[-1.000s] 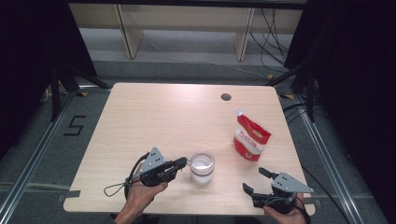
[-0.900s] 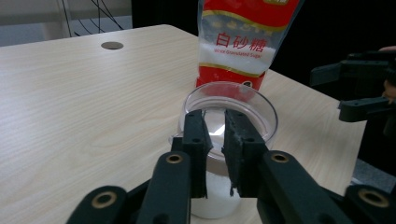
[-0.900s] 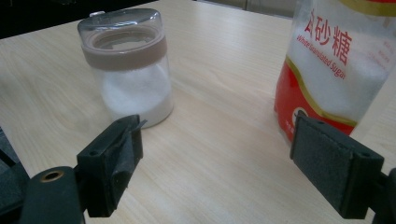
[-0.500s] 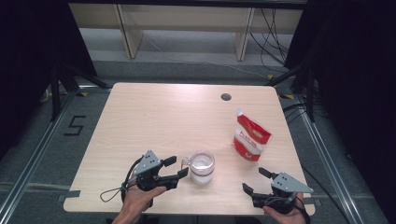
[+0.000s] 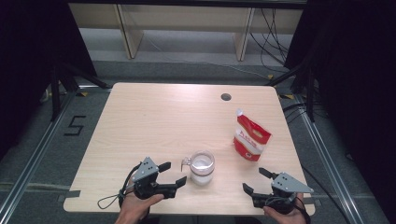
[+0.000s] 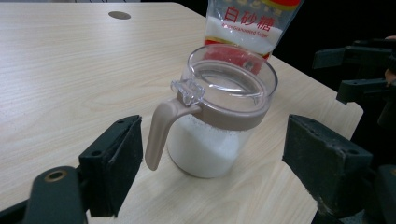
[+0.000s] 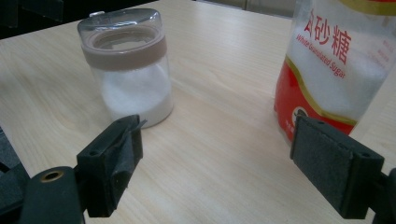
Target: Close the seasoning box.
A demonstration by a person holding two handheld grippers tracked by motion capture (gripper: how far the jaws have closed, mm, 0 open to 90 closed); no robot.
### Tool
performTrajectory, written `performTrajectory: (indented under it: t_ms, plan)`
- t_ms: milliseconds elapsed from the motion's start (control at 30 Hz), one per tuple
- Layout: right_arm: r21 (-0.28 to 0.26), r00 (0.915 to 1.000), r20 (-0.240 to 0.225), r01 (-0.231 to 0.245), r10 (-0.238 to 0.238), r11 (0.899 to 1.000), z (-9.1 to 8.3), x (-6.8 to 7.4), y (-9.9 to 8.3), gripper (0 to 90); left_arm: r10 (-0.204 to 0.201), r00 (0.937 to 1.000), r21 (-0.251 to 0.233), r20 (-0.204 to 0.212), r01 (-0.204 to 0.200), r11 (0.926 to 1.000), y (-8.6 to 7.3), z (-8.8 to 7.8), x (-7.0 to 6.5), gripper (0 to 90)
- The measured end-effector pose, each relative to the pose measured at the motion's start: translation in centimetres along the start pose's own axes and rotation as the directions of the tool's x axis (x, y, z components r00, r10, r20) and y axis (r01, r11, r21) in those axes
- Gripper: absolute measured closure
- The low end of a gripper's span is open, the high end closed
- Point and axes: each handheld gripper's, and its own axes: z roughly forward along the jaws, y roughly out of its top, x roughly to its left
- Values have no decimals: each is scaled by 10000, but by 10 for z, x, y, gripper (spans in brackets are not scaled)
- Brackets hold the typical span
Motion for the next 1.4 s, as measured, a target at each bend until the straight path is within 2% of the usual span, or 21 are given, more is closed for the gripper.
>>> performTrajectory:
  t_ms: [333, 433, 500, 633, 667, 700, 767, 800, 833, 867, 967, 1000, 1033, 1067, 1100, 1133, 1167, 1200, 1267, 1333, 1400]
  plan:
    - [92, 9995, 100, -309, 308, 9995, -1, 2, 0, 175, -95, 9998, 153, -193, 98, 9998, -10, -4, -3, 163]
    - [131, 9996, 8, -278, 278, 9995, -2, 2, 0, 173, -60, 10000, 157, -64, 61, 9999, -14, -6, -3, 160]
    - [-42, 10000, 47, 58, -58, 10000, -2, 0, -1, 171, 95, 9999, 241, -66, -93, 9997, -16, -8, -4, 158]
    - [41, 9996, 14, -278, 278, 9996, -4, 3, -3, 160, -71, 10000, 222, -3, 71, 9997, -20, -9, -7, 157]
    - [-149, 9999, 15, 128, -127, 9998, -3, 0, -3, 158, 1, 10000, 272, 3, -1, 9996, -21, -9, -8, 157]
    - [-1, 9998, -62, -204, 204, 9998, -4, 3, -4, 157, 5, 10000, 324, -14, -5, 9995, -22, -9, -9, 157]
    - [86, 9999, -121, 85, -84, 9999, -5, 1, -5, 155, 57, 10000, 321, 25, -57, 9995, -24, -9, -10, 157]
    - [268, 9992, -122, -380, 383, 9989, -6, 4, -5, 155, 153, 9999, 409, 25, -154, 9990, -26, -10, -10, 157]
    - [247, 9993, -72, -361, 363, 9990, -6, 5, -6, 155, 162, 9999, 416, -33, -160, 9990, -27, -10, -11, 157]
    - [101, 10000, -21, 78, -78, 9999, -5, 1, -6, 155, 302, 9995, 484, -37, -300, 9984, -28, -10, -11, 157]
    - [224, 9989, -284, -367, 373, 9991, -4, 2, -8, 155, 325, 9992, 662, -241, -308, 9973, -34, -8, -13, 157]
    - [403, 9995, -141, -264, 270, 9988, -6, 3, -8, 155, 316, 9992, 711, -241, -298, 9970, -36, -7, -13, 157]
    - [455, 9985, -128, -529, 536, 9976, -6, 5, -9, 155, 380, 9991, 823, -191, -363, 9959, -38, -7, -14, 157]
    - [435, 9993, -155, -322, 329, 9985, -5, 3, -10, 155, 281, 9995, 934, -159, -265, 9953, -41, -6, -15, 157]
    - [629, 9989, -93, -460, 467, 9970, -6, 5, -11, 155, 262, 9994, 1011, -209, -240, 9946, -43, -5, -17, 157]
    - [541, 9996, -114, -248, 254, 9982, -5, 3, -12, 155, 359, 9992, 1147, -170, -337, 9928, -45, -5, -18, 157]
    - [835, 9989, -69, -458, 466, 9955, -6, 5, -12, 155, 452, 9988, 1224, -177, -427, 9916, -46, -4, -18, 157]
    - [715, 9998, -119, -165, 174, 9973, -5, 3, -13, 155, 449, 9989, 1224, -151, -427, 9916, -47, -4, -19, 157]
    - [946, 9996, -108, -259, 271, 9952, -5, 3, -15, 155, 541, 9984, 1379, -152, -515, 9891, -46, -5, -19, 157]
    - [1028, 9998, -185, -81, 100, 9947, -6, 2, -15, 155, 402, 9987, 1255, -313, -359, 9914, -48, -3, -20, 157]
    - [1120, 9992, -102, -381, 395, 9930, -9, 4, -16, 156, 484, 9986, 1366, -201, -453, 9896, -47, -4, -18, 157]
